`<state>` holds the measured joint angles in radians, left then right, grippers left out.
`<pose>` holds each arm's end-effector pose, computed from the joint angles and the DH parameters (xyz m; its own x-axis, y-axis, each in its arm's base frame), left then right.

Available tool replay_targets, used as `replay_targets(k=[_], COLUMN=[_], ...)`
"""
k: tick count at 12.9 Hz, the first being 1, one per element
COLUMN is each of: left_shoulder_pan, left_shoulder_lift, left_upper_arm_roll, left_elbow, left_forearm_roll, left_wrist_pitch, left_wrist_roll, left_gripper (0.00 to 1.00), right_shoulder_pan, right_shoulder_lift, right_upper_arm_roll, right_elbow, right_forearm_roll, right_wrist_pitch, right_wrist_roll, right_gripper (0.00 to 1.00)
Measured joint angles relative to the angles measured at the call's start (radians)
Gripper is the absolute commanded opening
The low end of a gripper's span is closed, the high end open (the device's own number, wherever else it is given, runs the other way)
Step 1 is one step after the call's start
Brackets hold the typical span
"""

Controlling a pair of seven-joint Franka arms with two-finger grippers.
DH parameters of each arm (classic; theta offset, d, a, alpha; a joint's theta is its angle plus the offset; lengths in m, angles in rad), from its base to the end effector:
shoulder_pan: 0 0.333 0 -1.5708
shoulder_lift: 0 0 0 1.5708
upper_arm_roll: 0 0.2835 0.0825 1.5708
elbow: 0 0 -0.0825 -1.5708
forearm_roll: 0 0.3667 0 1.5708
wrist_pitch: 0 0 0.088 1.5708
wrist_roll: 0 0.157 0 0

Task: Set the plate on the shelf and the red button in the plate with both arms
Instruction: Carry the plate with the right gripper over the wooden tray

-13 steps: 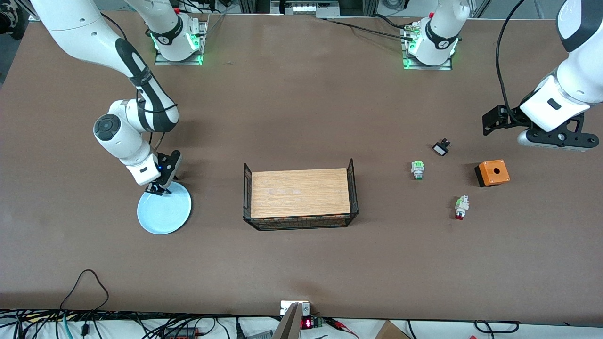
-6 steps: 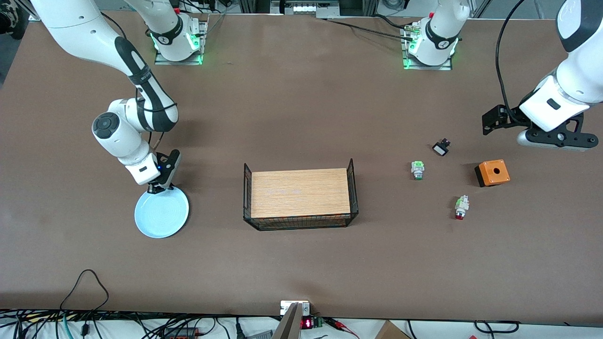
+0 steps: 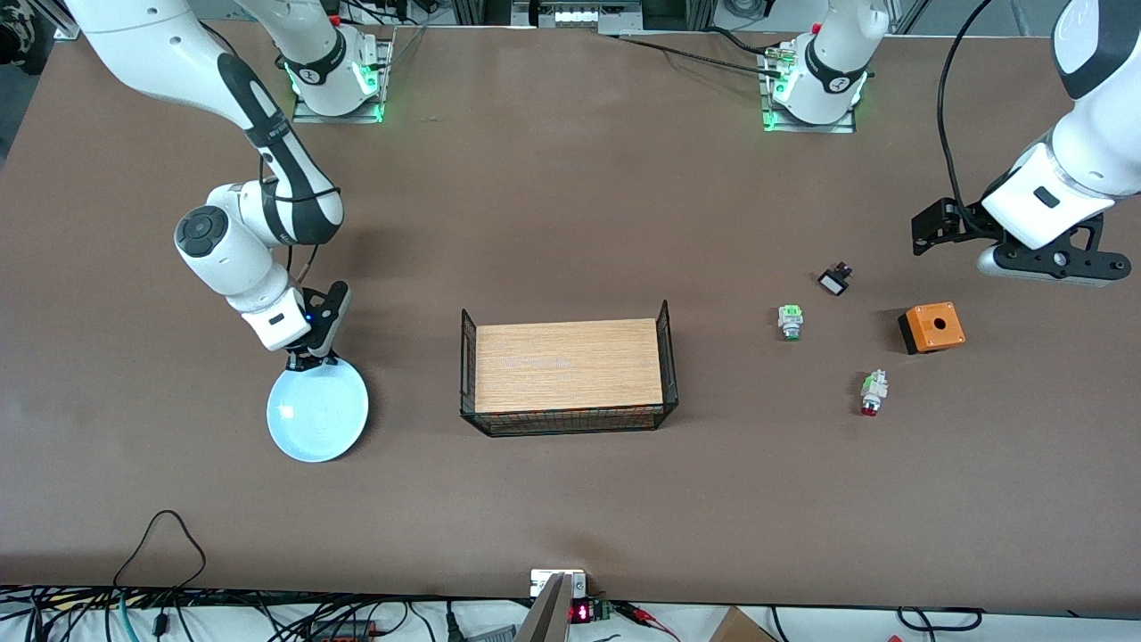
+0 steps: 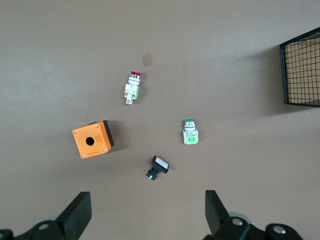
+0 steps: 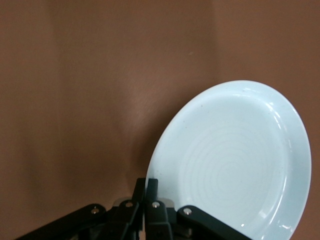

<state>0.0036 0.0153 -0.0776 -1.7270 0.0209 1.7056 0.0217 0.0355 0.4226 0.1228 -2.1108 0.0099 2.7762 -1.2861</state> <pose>0.5432 -0.0371 0.4738 0.9945 -0.0983 -0.0371 -0.0991 -0.9949 -0.0186 0.5848 0.0947 0.1745 0.1371 0.9830 0.1217 0.9628 -0.1612 0.2169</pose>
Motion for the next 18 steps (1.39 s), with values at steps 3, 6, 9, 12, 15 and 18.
replay_targets(k=[3, 6, 9, 12, 15, 18], left_shoulder_pan=[0.000, 0.000, 0.000, -0.001, -0.003, -0.007], left_shoulder_lift=[0.000, 0.000, 0.000, 0.000, 0.000, 0.000], left_upper_arm_roll=[0.000, -0.001, -0.001, -0.001, -0.001, -0.001], left_elbow=[0.000, 0.000, 0.000, 0.002, 0.008, 0.008], left_forearm_roll=[0.000, 0.000, 0.000, 0.000, 0.000, 0.000], left_wrist_pitch=[0.000, -0.001, -0.001, -0.001, -0.001, -0.001], left_wrist_roll=[0.000, 0.000, 0.000, 0.000, 0.000, 0.000], left_gripper=[1.00, 1.00, 1.00, 1.00, 1.00, 1.00], right_shoulder_pan=[0.013, 0.060, 0.132, 0.206, 0.291, 0.390], right_shoulder_lift=[-0.027, -0.041, -0.045, -0.057, -0.067, -0.068], right_upper_arm_roll=[0.003, 0.007, 0.009, 0.011, 0.012, 0.013], right_elbow=[0.142, 0.302, 0.423, 0.495, 0.553, 0.577], right_forearm_roll=[0.003, 0.005, 0.006, 0.006, 0.006, -0.006], right_wrist_pitch=[-0.197, -0.403, -0.540, -0.626, -0.702, -0.722], right_wrist_roll=[0.009, 0.061, 0.093, 0.173, 0.284, 0.387], right_gripper=[0.00, 0.00, 0.00, 0.00, 0.00, 0.00])
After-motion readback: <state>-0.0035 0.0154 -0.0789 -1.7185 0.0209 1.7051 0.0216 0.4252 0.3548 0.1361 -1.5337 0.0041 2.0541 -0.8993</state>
